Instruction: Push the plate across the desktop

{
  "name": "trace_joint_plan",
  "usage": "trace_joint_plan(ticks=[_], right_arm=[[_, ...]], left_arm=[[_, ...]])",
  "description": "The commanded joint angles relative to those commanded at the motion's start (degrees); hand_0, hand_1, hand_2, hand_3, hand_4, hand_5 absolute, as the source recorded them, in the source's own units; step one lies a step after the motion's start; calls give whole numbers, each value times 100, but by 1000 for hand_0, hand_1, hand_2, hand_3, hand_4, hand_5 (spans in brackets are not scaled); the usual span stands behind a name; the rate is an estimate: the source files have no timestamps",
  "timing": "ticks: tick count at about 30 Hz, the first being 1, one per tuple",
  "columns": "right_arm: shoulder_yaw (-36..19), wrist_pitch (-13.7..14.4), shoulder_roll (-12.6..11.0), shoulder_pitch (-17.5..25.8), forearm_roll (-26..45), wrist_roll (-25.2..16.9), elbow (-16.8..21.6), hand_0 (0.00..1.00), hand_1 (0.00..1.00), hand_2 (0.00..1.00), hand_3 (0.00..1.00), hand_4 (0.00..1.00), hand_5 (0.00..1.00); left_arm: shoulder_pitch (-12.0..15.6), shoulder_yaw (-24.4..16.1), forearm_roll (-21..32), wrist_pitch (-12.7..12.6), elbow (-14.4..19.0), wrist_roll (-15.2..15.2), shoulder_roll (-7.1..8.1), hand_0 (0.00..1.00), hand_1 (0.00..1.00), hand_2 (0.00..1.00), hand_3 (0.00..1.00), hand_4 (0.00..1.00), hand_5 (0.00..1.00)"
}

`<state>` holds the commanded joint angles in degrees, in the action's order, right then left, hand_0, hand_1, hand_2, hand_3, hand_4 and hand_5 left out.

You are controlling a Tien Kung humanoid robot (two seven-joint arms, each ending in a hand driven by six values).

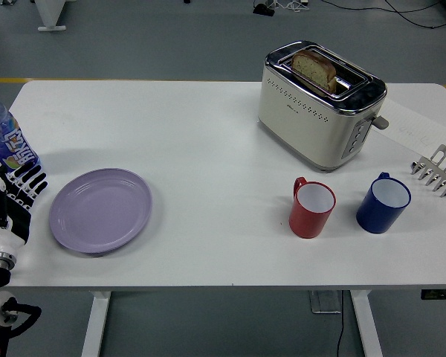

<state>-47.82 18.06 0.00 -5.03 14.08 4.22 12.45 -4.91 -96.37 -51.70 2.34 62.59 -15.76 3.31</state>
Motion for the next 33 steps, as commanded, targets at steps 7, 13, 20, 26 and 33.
trace_joint_plan(ticks=[7, 13, 20, 26, 33], right_arm=[[11, -12, 0, -8, 5, -11, -6, 565, 473, 616, 619, 391, 584], [9, -18, 0, -28, -12, -6, -8, 565, 473, 616, 618, 390, 582], [-6, -29, 0, -52, -51, 3, -11, 565, 473, 616, 618, 390, 582], [-10, -37, 0, -75, -78, 2, -13, 565, 473, 615, 617, 388, 579], [-21, -41, 0, -88, -101, 5, -16, 565, 473, 615, 617, 389, 576]], left_arm=[[-11, 49, 84, -62, -23, -107, -30, 798, 773, 741, 647, 572, 998], [-37, 112, 118, -80, -92, -173, -71, 797, 772, 743, 643, 565, 998], [-66, 209, 190, -60, -140, -236, -117, 797, 773, 740, 643, 539, 998], [-126, 307, 229, -26, -229, -272, -186, 799, 773, 741, 640, 517, 998], [-152, 357, 246, -2, -265, -279, -218, 800, 773, 739, 638, 508, 998]])
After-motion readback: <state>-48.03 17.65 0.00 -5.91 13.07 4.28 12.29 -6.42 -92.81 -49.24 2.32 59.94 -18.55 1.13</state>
